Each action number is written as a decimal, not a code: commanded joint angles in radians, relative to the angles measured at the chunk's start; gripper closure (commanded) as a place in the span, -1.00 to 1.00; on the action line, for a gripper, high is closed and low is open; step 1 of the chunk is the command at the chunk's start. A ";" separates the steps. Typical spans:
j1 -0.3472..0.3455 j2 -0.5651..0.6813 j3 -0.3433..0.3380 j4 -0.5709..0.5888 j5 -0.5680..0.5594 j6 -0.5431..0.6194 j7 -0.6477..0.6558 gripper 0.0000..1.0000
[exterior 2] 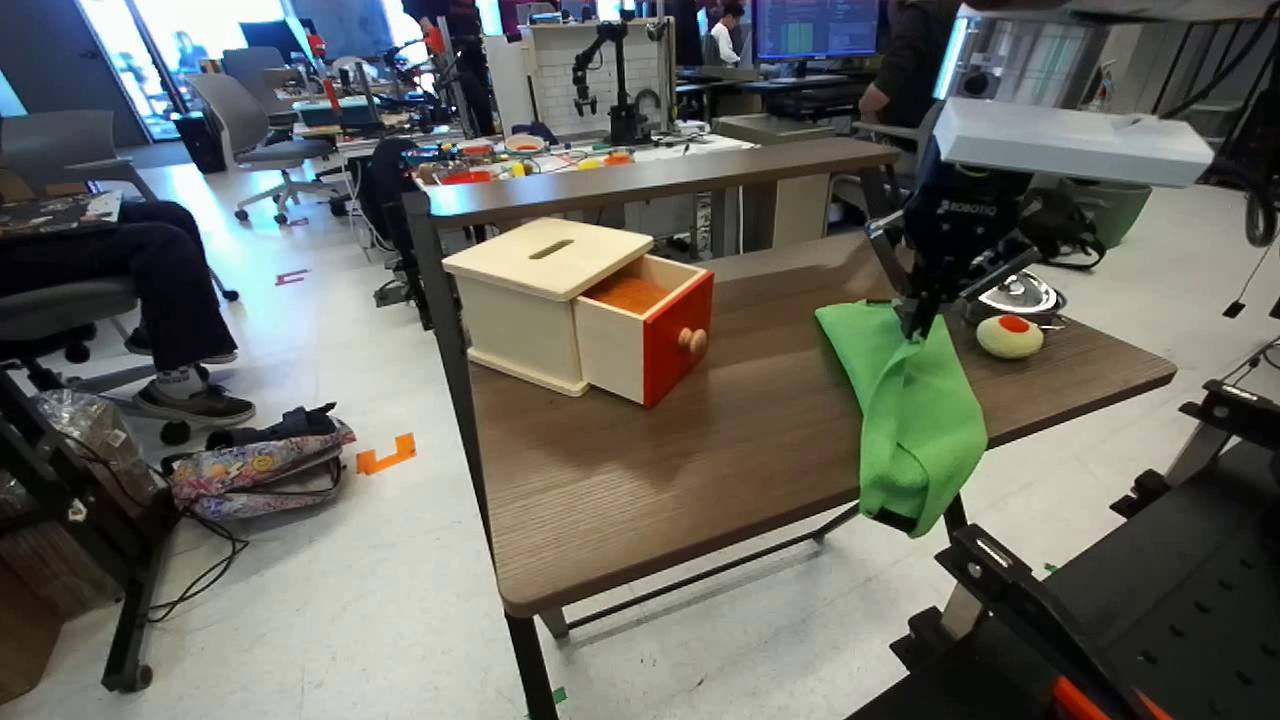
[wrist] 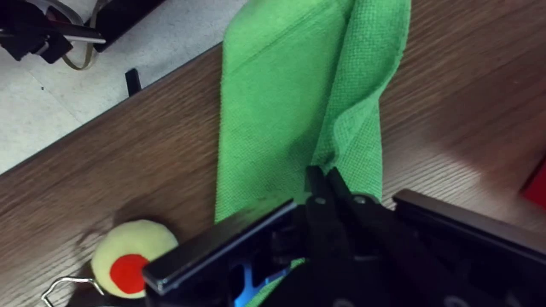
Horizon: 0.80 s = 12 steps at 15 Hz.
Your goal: Fold the green cloth
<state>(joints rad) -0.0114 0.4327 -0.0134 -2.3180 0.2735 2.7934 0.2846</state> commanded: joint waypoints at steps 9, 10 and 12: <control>-0.054 0.113 0.007 0.061 0.019 -0.019 -0.014 0.44; -0.052 0.112 0.004 0.063 0.015 -0.028 -0.013 0.42; -0.054 0.099 0.007 0.061 0.017 -0.037 -0.015 0.16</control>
<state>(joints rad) -0.0537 0.5425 -0.0141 -2.2724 0.2761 2.7857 0.2845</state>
